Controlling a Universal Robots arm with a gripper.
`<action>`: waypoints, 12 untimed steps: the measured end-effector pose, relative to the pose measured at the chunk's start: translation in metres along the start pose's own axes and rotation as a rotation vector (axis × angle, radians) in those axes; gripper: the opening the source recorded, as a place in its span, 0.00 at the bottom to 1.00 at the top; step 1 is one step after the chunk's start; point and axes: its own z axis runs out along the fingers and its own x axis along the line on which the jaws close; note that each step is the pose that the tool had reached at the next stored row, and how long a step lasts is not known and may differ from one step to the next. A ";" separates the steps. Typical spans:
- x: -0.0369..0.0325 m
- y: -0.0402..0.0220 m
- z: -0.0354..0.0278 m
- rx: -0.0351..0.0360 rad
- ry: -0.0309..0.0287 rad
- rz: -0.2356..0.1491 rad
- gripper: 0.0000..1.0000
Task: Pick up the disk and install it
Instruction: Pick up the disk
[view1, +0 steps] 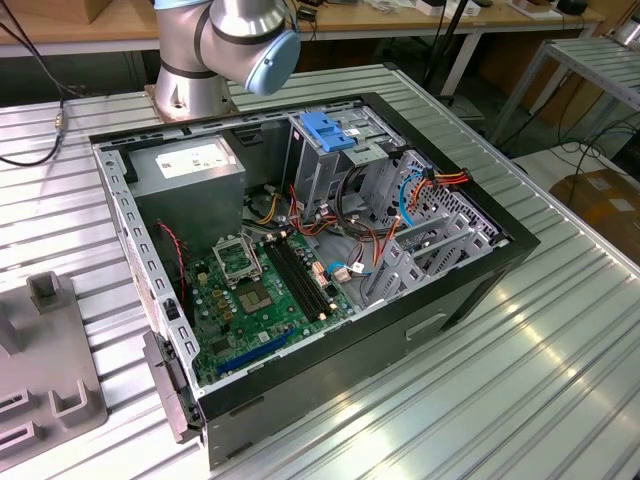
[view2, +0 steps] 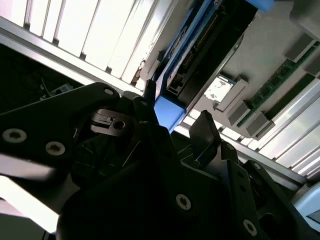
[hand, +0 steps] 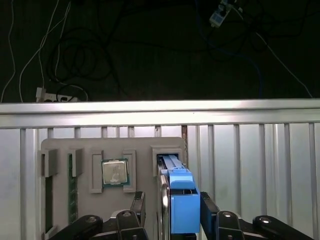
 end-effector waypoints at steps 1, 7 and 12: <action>-0.0001 0.0003 0.0022 0.0026 -0.0001 -0.003 0.55; -0.0035 0.0025 0.0105 0.0092 -0.0003 -0.007 0.55; -0.0035 0.0034 0.0157 0.0117 -0.0008 -0.008 0.55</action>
